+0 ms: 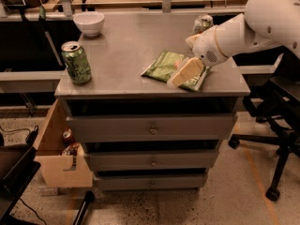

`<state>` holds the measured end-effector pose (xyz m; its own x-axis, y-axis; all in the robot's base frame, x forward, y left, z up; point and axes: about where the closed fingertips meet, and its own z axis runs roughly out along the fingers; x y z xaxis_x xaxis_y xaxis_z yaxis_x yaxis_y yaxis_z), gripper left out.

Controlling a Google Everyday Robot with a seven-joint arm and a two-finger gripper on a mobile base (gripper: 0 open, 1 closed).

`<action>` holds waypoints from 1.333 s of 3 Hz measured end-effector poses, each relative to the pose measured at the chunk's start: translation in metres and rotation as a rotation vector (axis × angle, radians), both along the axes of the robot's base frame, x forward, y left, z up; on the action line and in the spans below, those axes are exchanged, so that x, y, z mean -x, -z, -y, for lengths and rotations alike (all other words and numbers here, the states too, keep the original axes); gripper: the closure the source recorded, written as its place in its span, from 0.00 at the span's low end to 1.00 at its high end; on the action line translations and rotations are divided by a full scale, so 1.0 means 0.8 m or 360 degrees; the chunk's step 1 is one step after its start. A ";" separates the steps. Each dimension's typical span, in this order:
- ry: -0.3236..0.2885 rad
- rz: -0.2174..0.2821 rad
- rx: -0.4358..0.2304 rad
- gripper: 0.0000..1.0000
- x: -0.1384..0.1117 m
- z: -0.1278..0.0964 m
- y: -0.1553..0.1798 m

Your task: Move green jalapeno chip bag near white bowl

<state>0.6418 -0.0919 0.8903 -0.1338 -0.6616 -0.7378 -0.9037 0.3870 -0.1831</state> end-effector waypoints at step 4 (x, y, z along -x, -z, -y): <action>0.0082 -0.0161 0.0066 0.44 -0.034 -0.038 0.072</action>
Offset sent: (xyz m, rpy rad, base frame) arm 0.0347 0.0208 -0.0384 -0.0108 0.0725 -0.0733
